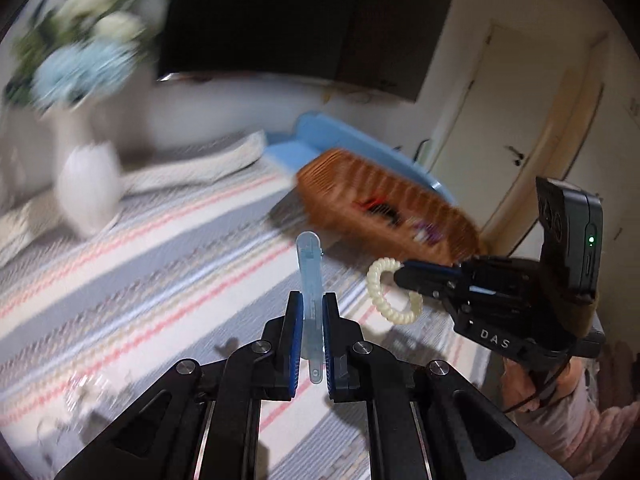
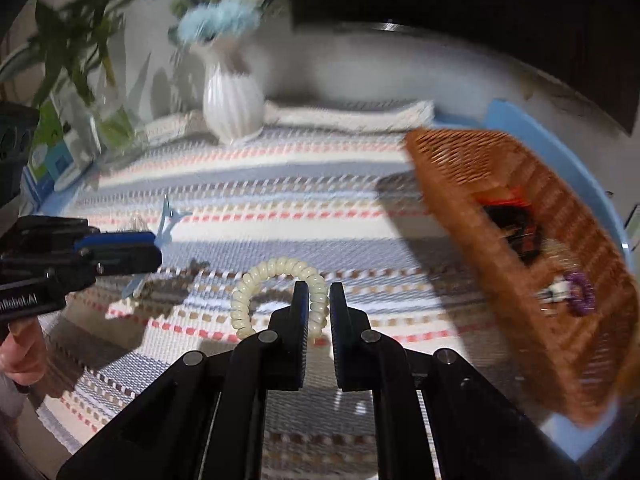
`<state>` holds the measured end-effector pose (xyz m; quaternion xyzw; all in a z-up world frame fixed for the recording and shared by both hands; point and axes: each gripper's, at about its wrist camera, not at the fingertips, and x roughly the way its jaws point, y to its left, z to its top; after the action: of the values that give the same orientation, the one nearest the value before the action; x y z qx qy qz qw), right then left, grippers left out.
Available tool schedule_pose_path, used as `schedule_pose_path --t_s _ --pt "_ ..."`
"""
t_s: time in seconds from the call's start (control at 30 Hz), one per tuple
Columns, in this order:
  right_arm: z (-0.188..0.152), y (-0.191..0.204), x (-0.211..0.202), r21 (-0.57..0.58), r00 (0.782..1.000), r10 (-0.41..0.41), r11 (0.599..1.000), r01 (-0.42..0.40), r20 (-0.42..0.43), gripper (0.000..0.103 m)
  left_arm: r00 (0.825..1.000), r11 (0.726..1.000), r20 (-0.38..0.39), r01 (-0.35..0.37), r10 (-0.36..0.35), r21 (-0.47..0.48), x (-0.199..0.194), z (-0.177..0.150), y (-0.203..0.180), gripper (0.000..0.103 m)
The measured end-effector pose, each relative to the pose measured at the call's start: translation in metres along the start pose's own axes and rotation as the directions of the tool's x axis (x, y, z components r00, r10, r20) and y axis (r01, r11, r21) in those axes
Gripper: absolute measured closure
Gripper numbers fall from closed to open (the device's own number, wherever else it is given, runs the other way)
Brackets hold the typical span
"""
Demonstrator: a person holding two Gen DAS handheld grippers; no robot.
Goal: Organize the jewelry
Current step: 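Carry the blue clip and cream coil into the wicker basket and release both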
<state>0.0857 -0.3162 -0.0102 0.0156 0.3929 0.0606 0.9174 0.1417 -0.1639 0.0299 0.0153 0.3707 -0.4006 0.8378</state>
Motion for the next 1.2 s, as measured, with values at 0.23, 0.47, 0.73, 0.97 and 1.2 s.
schedule_pose_path --t_s 0.23,0.47,0.73,0.97,1.2 --pt "0.008 -0.081 -0.049 0.132 0.992 -0.092 0.988 0.080 0.082 0.091 0.993 0.993 -0.012 0.117 -0.116 0.027 0.063 0.042 -0.053 0.094" --pt "0.000 -0.173 -0.056 0.231 0.975 -0.222 0.949 0.214 0.009 0.091 0.978 0.973 -0.076 0.204 -0.196 0.106 0.123 0.062 -0.117 0.094" --pt "-0.009 -0.231 -0.034 0.279 0.960 -0.258 0.919 0.278 -0.107 0.091 0.963 0.970 -0.176 0.222 -0.203 0.096 0.181 0.054 -0.152 0.094" --pt "-0.015 -0.232 -0.028 0.275 0.959 -0.258 0.920 0.281 -0.115 0.091 0.958 0.981 -0.237 0.181 -0.161 0.068 0.208 0.046 -0.148 0.094" --pt "-0.015 -0.234 -0.025 0.303 0.963 -0.241 0.915 0.267 -0.123 0.091 0.956 0.980 -0.235 0.194 -0.178 0.045 0.190 0.048 -0.141 0.091"
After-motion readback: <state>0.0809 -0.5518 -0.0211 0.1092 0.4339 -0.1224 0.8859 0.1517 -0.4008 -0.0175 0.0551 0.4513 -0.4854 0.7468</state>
